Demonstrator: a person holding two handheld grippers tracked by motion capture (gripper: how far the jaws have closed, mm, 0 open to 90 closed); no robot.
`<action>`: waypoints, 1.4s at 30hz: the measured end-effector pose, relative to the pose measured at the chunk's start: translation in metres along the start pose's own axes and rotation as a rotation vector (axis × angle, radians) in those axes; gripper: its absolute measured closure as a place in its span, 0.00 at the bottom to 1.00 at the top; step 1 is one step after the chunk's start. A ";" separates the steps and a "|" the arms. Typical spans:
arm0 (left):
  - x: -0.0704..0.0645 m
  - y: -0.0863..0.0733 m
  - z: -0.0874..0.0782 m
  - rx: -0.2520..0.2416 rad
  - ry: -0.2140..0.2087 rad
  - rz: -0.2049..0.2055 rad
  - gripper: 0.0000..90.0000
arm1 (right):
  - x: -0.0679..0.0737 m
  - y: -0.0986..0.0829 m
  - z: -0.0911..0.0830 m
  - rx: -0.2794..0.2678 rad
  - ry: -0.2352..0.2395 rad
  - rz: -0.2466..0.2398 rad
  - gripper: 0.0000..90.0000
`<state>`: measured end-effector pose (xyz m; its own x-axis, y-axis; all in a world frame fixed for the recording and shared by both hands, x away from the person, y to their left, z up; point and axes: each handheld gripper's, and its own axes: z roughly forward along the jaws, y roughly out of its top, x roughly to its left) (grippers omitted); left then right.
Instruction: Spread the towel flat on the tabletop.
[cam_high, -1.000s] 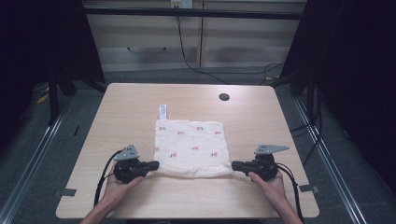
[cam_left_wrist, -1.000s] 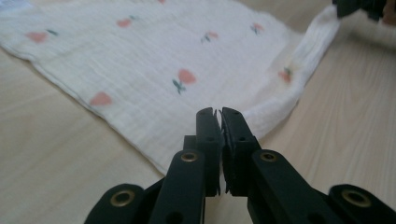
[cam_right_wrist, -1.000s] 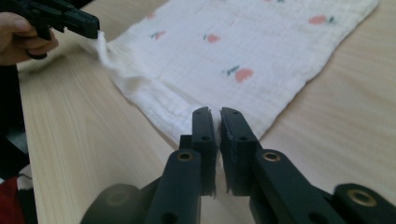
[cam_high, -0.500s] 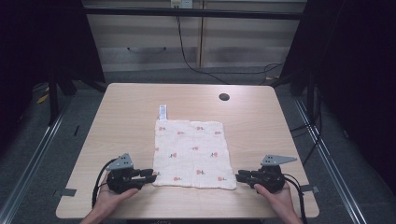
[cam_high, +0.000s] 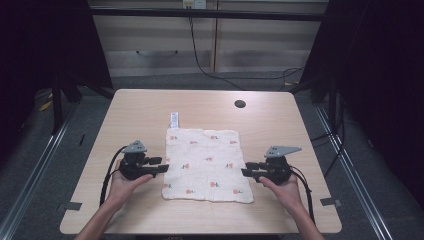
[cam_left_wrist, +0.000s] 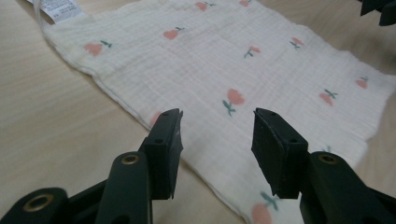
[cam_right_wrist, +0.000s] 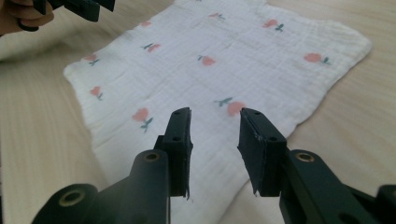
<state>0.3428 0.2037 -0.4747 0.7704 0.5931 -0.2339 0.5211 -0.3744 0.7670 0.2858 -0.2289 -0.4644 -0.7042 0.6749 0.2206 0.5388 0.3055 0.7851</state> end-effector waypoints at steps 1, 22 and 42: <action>0.001 0.004 0.004 0.004 0.005 0.002 0.59 | -0.003 0.004 0.002 -0.003 0.005 0.004 0.71; 0.015 0.003 0.047 0.080 0.084 0.058 0.71 | -0.028 0.010 0.069 0.153 -0.052 -0.036 0.84; -0.023 -0.021 0.029 0.108 0.025 0.109 0.93 | -0.003 -0.031 0.021 0.178 0.013 -0.029 0.97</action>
<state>0.3244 0.1771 -0.5023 0.8156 0.5622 -0.1368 0.4726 -0.5109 0.7181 0.2807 -0.2266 -0.5013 -0.7259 0.6557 0.2074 0.5904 0.4395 0.6770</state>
